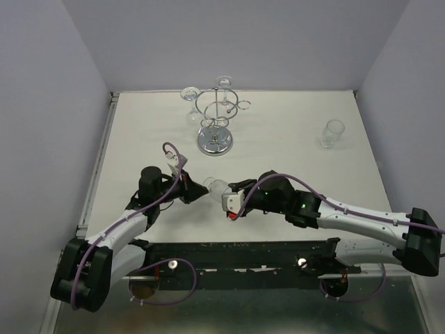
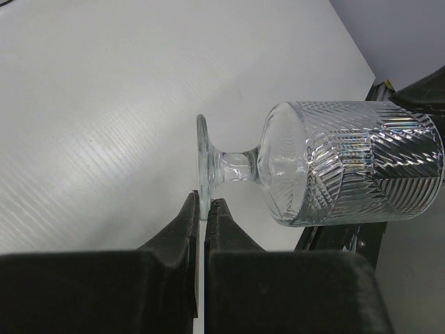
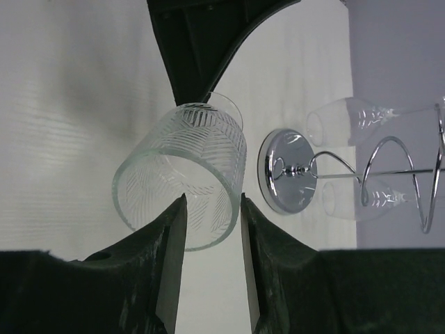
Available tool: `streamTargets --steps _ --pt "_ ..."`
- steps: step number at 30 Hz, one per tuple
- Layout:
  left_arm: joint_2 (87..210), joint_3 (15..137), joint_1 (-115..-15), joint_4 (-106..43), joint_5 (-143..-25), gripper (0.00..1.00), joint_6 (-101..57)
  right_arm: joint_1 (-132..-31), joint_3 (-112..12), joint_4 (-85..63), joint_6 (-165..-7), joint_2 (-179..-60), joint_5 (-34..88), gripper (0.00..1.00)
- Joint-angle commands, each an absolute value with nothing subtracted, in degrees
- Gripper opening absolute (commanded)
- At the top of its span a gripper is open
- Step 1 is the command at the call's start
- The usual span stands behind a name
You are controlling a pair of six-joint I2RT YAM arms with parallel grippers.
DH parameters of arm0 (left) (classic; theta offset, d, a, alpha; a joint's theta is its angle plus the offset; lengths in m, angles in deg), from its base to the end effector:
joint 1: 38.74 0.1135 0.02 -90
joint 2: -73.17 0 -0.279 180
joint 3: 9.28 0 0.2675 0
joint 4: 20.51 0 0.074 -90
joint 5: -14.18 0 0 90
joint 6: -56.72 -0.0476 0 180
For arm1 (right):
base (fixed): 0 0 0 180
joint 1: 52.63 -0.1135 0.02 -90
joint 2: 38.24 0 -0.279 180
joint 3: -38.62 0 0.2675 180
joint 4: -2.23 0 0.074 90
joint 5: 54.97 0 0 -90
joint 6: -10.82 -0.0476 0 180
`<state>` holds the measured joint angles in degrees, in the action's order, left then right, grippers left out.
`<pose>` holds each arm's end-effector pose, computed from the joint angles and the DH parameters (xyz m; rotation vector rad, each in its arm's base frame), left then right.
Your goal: Take the wine glass off the wine glass rack
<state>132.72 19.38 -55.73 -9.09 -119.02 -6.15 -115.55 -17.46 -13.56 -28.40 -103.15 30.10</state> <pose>0.1919 -0.0927 0.1805 0.3685 1.9746 -1.2235 0.1222 0.2480 0.2745 -1.7089 1.0500 0.2219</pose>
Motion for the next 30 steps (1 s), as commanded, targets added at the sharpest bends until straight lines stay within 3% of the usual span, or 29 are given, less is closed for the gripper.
streamTargets --steps 1,6,10,14,16,17,18,20,22,25,30 --pt "129.68 18.8 -54.65 -3.5 -118.8 0.0 -3.05 -116.35 -17.5 -1.52 -28.29 -106.0 34.76 0.45" --pt "128.72 18.36 -54.3 -3.85 -118.36 0.0 -3.05 -116.35 -18.9 1.48 -29.43 -108.55 38.01 0.42" --pt "128.19 18.1 -54.12 -3.85 -117.75 0.0 -3.05 -116.35 -20.22 0.25 -30.66 -109.43 38.01 0.25" --pt "127.4 17.83 -53.95 -5.25 -115.38 0.0 -2.87 -116.44 -20.75 0.34 -30.84 -109.87 38.1 0.17" --pt "126.52 17.74 -53.86 -6.74 -112.93 0.0 -2.87 -116.44 -21.1 0.25 -31.02 -110.22 38.01 0.01" --pt "126.08 17.74 -53.86 -7.8 -111.43 0.02 -2.79 -116.44 -21.28 0.17 -31.36 -110.49 38.01 0.01" --pt "125.73 17.74 -53.86 -8.42 -109.85 0.27 -2.78 -116.53 -21.36 0.43 -31.98 -110.66 38.36 0.01" --pt "124.76 17.39 -53.86 -9.03 -108.61 0.62 -3.22 -116.53 -21.63 1.3 -34.17 -111.28 39.85 0.01" --pt "123.89 17.22 -53.86 -9.47 -108.0 0.8 -3.92 -116.44 -22.33 1.22 -37.24 -111.98 41.7 0.01" --pt "122.83 17.04 -53.86 -9.83 -107.9 0.93 -5.42 -116.44 -23.64 -1.4 -42.43 -112.6 44.51 0.01" --pt "120.63 17.04 -53.86 -10.97 -107.99 0.96 -7.88 -115.13 -26.45 -10.27 -49.02 -111.28 45.57 0.01"
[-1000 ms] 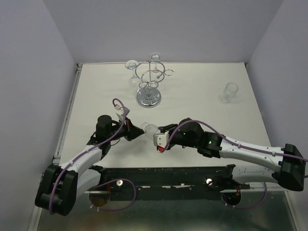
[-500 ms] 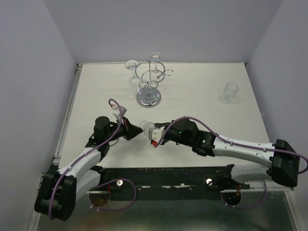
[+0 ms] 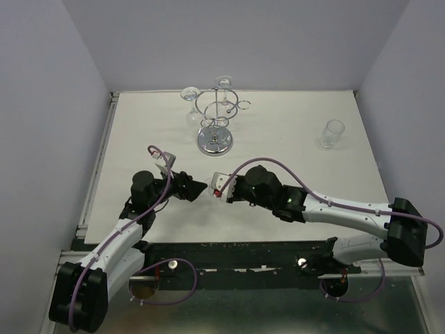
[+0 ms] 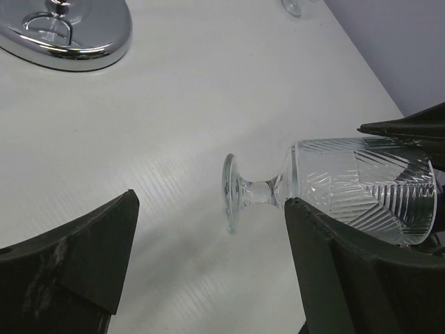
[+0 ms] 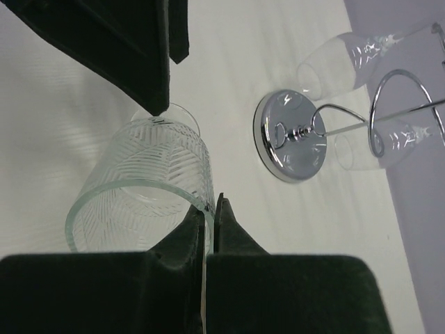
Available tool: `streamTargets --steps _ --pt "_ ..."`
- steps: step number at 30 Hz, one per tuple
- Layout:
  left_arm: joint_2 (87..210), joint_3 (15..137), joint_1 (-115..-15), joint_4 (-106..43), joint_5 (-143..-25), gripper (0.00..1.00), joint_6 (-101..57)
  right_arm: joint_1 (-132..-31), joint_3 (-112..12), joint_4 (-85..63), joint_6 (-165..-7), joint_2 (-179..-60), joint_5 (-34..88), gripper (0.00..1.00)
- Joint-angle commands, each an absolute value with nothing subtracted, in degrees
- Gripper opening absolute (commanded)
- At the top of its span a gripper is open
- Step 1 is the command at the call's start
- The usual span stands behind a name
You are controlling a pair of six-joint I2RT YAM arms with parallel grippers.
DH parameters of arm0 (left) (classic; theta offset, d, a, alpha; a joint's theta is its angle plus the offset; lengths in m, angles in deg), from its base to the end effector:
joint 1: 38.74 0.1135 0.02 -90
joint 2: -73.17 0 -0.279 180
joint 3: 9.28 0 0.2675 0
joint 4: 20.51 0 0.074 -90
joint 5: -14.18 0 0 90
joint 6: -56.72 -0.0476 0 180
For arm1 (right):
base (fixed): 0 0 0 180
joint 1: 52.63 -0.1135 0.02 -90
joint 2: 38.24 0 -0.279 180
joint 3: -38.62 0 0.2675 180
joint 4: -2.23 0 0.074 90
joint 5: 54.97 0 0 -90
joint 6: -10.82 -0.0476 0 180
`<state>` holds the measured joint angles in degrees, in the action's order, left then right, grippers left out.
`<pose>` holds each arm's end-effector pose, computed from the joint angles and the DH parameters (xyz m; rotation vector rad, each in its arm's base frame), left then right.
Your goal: Take the wine glass off the wine glass rack
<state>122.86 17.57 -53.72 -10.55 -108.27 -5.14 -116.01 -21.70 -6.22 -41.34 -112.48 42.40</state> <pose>0.1840 -0.0757 0.1970 0.2126 1.8714 -1.0340 0.1470 0.2797 0.2715 -1.4609 1.3090 0.1671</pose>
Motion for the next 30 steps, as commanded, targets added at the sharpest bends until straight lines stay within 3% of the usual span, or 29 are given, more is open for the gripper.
streamTargets --steps 1,11,30 --pt "120.28 16.95 -53.77 -11.41 -107.82 0.96 -8.49 -113.91 -27.33 -13.6 -50.77 -111.02 45.31 0.01" --pt "120.72 16.69 -51.75 -10.53 -106.33 0.96 -11.92 -92.73 -37.44 -41.74 -56.24 -113.74 39.16 0.01" --pt "122.65 16.95 -50.52 -10.62 -105.01 0.95 -12.54 -57.22 -41.66 -52.92 -54.49 -117.86 43.72 0.01"
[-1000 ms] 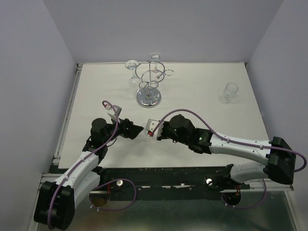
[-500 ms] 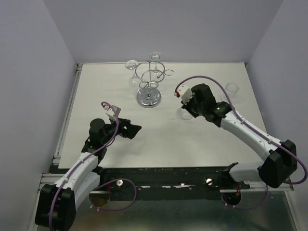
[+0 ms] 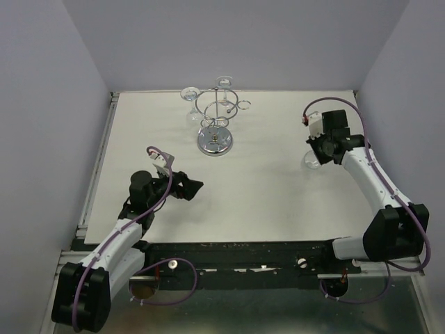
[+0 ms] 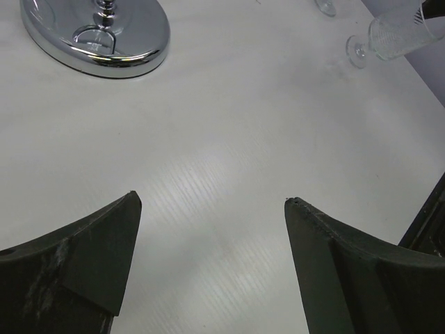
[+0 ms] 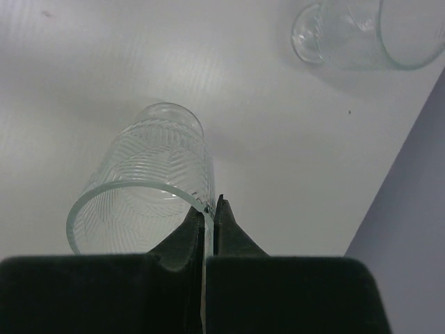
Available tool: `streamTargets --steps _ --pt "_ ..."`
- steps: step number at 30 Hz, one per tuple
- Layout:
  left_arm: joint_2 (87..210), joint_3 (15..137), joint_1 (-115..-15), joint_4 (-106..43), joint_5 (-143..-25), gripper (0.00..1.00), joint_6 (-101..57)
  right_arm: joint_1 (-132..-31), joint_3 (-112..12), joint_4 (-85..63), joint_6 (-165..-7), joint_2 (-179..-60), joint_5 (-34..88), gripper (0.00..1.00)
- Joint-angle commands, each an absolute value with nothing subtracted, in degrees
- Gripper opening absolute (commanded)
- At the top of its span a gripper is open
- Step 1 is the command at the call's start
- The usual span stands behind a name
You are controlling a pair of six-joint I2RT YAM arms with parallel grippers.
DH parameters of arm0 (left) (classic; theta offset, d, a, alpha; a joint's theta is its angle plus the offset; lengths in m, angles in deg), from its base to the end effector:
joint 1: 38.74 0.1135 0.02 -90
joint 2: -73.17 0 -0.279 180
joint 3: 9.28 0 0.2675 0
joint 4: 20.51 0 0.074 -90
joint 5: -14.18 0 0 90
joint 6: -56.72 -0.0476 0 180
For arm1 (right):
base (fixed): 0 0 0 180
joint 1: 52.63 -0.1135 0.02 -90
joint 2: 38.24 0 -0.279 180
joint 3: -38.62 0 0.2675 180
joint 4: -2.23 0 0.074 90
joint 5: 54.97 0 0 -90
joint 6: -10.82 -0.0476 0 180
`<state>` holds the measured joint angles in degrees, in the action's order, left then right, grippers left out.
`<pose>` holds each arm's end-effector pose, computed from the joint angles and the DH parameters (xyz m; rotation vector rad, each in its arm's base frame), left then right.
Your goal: Take the wine glass off the wine glass rack
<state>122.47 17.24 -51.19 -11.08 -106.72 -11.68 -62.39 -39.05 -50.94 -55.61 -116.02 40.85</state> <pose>0.1866 -0.0662 0.1949 0.2512 1.8464 -0.9024 0.2975 0.0463 0.2884 -0.6787 2.4148 -0.2266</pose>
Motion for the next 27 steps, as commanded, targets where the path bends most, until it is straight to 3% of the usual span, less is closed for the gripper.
streamTargets --steps 1,12,19,27 --pt "122.65 16.95 -50.34 -10.62 -104.66 0.95 -12.54 -55.64 -42.36 -53.18 -54.31 -118.66 44.25 0.01" --pt "127.13 17.65 -44.55 -8.95 -107.28 0.94 -9.64 -44.29 -50.98 -53.19 -53.25 -128.41 43.82 0.01" --pt "127.31 21.52 -35.85 -13.43 -106.94 0.92 -9.2 -42.18 -52.56 -53.71 -52.99 -132.28 42.06 0.01" --pt "127.92 21.43 -34.61 -13.34 -106.67 0.92 -11.91 -39.72 -57.31 -53.63 -55.28 -137.03 38.89 0.01"
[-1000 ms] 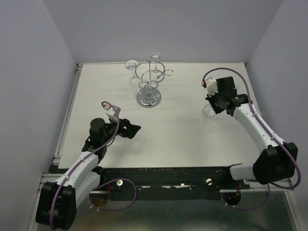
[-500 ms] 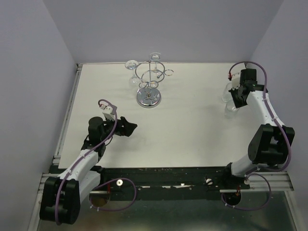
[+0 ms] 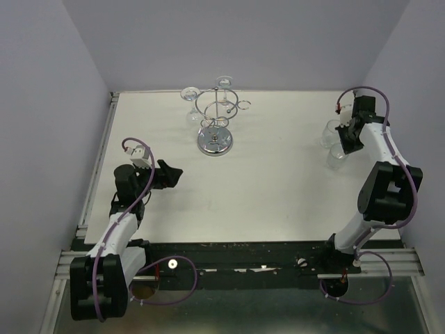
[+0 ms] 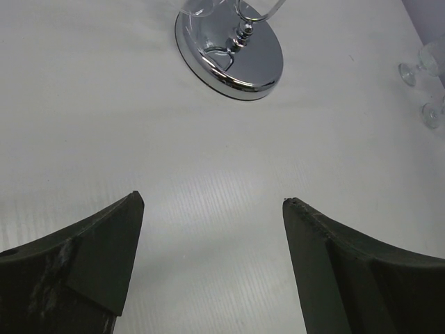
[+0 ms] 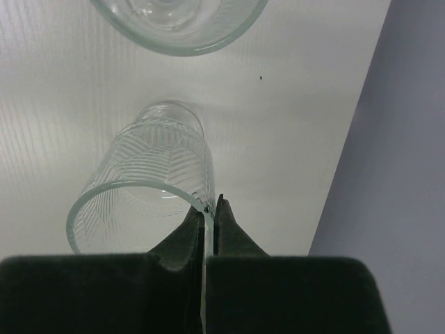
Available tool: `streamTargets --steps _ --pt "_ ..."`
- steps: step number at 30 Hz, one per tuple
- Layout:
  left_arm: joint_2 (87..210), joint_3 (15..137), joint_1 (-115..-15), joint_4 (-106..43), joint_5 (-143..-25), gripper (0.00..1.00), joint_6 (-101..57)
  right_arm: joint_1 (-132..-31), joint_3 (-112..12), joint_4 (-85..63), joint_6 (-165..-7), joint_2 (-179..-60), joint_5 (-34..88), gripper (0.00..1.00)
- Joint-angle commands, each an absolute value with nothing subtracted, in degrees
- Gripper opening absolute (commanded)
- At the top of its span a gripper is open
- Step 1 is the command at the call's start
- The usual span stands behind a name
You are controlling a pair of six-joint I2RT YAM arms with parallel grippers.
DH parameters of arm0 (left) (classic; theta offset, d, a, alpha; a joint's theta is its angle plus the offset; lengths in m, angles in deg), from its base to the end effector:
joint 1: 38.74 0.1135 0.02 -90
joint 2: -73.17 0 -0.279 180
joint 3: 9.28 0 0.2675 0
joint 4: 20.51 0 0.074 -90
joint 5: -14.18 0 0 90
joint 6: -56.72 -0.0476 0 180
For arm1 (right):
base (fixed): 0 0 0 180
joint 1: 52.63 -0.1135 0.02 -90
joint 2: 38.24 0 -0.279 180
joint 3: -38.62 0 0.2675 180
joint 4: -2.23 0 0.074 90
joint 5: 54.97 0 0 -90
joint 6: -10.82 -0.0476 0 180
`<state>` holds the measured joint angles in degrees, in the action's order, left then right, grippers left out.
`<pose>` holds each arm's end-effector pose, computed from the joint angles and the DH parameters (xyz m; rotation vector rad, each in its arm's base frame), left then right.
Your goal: Take the wine glass off the wine glass rack
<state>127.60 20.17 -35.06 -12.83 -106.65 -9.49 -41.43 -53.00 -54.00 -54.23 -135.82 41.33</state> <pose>0.2110 -0.0109 0.1933 -0.0749 1.8937 -0.7429 0.3712 -0.0788 0.2550 -0.2859 2.6777 -0.3477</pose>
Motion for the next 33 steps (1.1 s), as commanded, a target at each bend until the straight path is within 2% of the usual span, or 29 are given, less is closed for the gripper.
streamTargets --steps 1,20,27,30,33 --pt "128.19 21.7 -34.61 -13.95 -106.67 0.92 -12.88 -39.45 -57.75 -53.71 -55.27 -137.47 38.89 0.01" --pt "128.36 21.0 -28.72 -14.84 -106.32 0.93 -12.63 -36.2 -63.99 -54.77 -55.1 -145.64 32.65 0.01" --pt "128.01 20.29 -26.7 -14.4 -106.5 0.93 -11.58 -35.5 -68.38 -57.93 -59.66 -149.16 30.11 0.01" --pt "127.92 20.2 -26.0 -14.31 -106.59 0.93 -11.31 -35.5 -69.44 -58.11 -60.02 -149.95 29.84 0.01" --pt "127.92 19.94 -25.65 -14.05 -106.58 0.94 -11.05 -35.5 -70.49 -58.19 -59.93 -150.48 30.1 0.07"
